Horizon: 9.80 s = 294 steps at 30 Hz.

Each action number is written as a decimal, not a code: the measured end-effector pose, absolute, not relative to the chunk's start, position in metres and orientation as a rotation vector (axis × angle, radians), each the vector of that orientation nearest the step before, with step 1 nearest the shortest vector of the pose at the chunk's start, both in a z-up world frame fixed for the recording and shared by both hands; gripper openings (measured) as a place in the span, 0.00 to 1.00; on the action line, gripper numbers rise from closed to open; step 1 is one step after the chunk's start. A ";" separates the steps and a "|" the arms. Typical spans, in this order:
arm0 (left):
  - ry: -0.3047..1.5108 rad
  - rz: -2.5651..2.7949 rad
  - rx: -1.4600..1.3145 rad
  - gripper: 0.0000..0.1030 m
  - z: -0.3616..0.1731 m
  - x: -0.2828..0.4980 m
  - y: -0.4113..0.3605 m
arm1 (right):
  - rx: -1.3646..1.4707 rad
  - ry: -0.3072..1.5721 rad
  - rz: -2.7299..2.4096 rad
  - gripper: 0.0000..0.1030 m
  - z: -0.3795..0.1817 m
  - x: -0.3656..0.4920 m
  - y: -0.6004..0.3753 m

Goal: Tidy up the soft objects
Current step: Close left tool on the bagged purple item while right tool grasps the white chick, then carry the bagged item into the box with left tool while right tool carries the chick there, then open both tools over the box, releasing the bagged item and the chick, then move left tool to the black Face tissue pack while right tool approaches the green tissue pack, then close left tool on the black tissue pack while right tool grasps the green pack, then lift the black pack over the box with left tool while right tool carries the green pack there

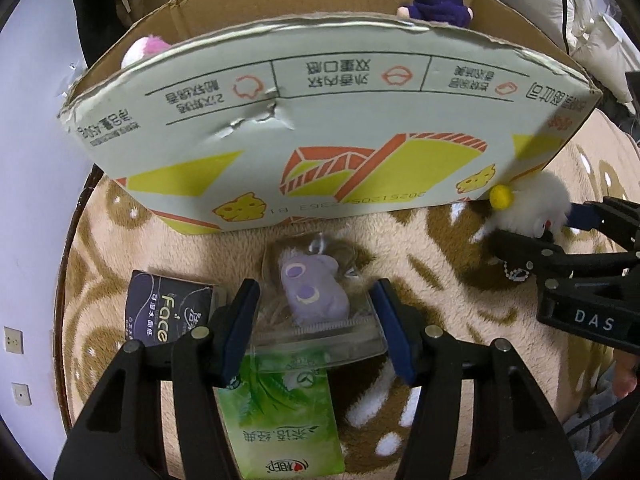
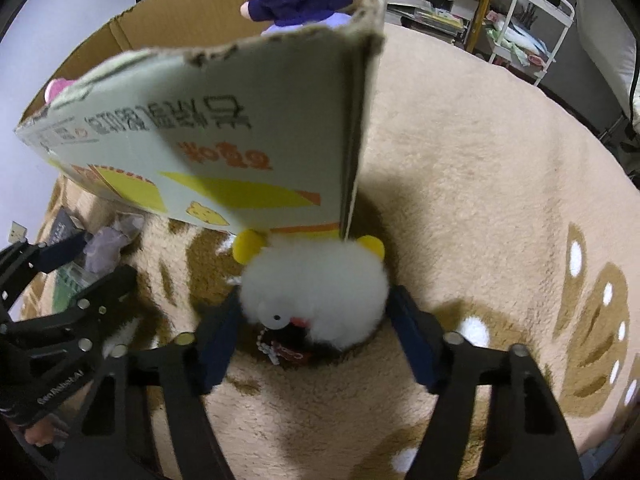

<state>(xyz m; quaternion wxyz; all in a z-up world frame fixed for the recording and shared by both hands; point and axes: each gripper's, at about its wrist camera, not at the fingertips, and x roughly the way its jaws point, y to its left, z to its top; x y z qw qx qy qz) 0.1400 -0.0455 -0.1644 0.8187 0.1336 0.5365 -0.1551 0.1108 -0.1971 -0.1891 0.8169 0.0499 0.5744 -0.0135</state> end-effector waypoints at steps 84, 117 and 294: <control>0.656 -0.355 0.201 0.56 -0.014 0.164 -0.041 | 0.148 0.694 0.075 0.35 -0.063 0.118 -0.190; 0.748 -0.156 0.170 0.94 0.039 0.109 0.034 | 0.094 0.710 0.068 1.00 -0.030 0.054 -0.138; 0.536 -0.247 0.196 0.63 0.020 0.136 -0.020 | 0.063 0.592 0.010 0.46 0.007 0.114 -0.181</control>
